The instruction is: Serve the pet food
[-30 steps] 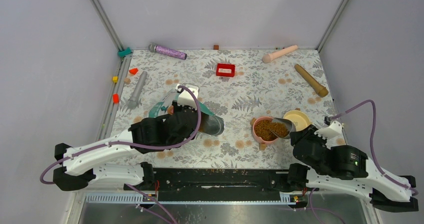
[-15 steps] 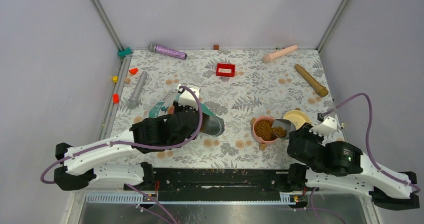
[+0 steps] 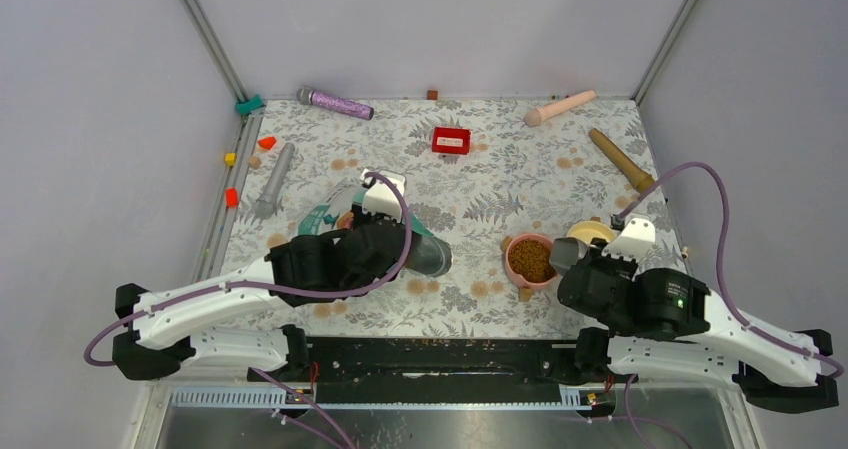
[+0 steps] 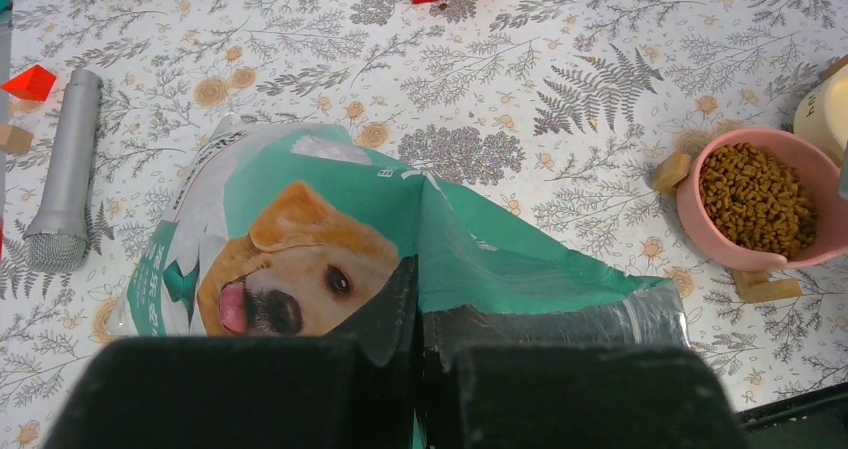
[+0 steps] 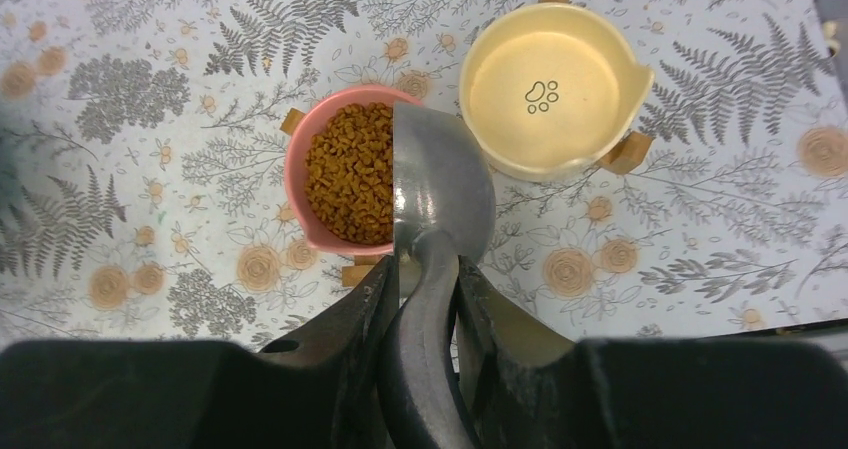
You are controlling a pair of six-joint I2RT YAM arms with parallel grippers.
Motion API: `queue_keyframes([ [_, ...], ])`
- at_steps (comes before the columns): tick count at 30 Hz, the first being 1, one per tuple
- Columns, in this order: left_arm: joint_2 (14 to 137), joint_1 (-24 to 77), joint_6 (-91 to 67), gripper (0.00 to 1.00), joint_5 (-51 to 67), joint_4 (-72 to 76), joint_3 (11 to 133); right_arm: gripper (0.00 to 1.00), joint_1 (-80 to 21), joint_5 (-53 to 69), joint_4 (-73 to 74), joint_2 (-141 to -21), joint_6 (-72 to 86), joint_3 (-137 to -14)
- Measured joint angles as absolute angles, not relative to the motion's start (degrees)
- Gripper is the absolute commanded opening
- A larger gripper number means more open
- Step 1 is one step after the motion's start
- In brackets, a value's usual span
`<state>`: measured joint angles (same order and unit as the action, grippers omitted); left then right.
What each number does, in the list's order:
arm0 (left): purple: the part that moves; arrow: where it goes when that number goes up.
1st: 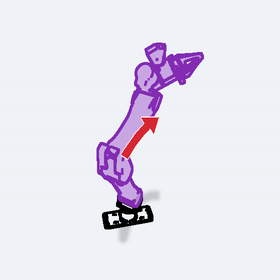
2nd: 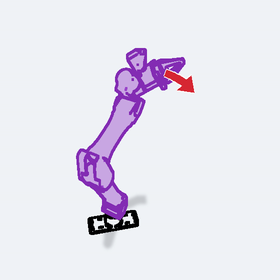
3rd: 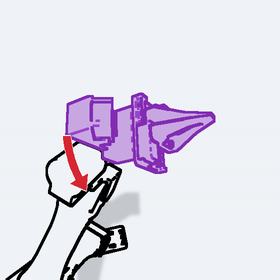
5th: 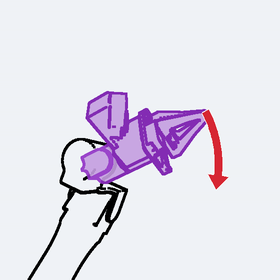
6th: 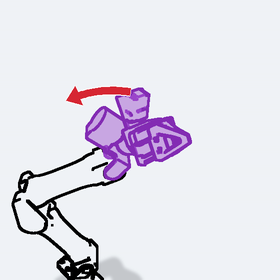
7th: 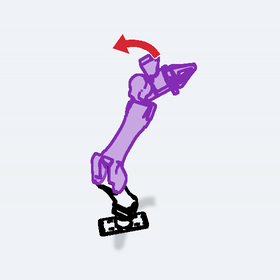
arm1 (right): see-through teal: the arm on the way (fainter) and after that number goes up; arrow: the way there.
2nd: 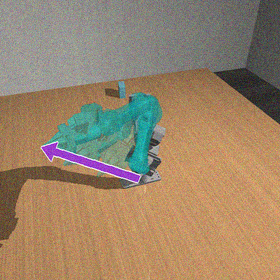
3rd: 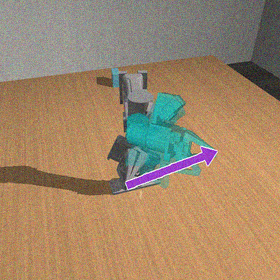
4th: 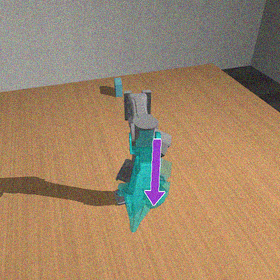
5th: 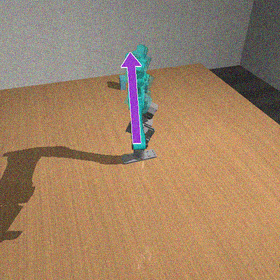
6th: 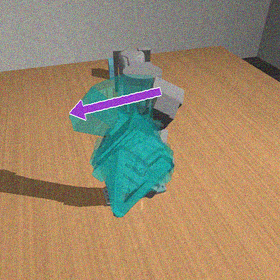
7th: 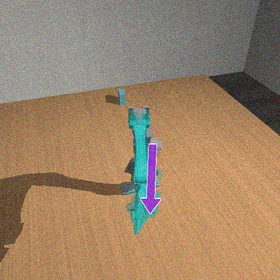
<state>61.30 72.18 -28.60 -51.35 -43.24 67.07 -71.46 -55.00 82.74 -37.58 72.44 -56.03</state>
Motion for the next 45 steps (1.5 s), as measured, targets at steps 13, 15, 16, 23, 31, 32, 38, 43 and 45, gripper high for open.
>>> queue_keyframes([
  [13,63.1,72.6,-30.1,0.0,-52.1,-45.6,68.7,0.0,-71.5,-56.5,80.1,-37.7,61.3,-60.1],
  [15,63.3,72.9,-30.1,0.0,-52.2,-45.9,68.7,0.0,-71.5,-57.1,78.4,-35.7,59.6,-60.1],
  [16,63.3,73.0,-30.1,0.0,-52.2,-46.0,68.7,0.0,-71.5,-57.5,77.8,-35.2,59.0,-60.2],
  [23,63.8,73.0,-30.0,0.0,-51.9,-47.2,69.8,0.0,-71.5,-58.3,75.9,-34.8,56.5,-60.3],
  [31,65.8,72.9,-30.1,0.0,-50.8,-49.7,71.8,0.0,-71.5,-55.7,69.1,-34.8,48.9,-60.6],
  [32,65.8,72.9,-30.1,0.0,-50.7,-49.7,71.8,0.0,-71.5,-54.1,67.2,-34.8,47.1,-60.9],
  [38,65.8,72.9,-30.5,0.0,-50.7,-49.7,71.8,0.0,-71.4,-41.5,55.4,-33.4,38.0,-63.6],
  [43,65.7,72.9,-30.7,0.0,-50.2,-49.8,71.8,0.0,-71.4,-30.6,47.9,-32.8,34.3,-64.7],
  [45,65.7,73.1,-30.7,0.0,-50.0,-49.8,71.8,0.0,-71.4,-26.9,45.5,-33.5,32.9,-64.7],
])
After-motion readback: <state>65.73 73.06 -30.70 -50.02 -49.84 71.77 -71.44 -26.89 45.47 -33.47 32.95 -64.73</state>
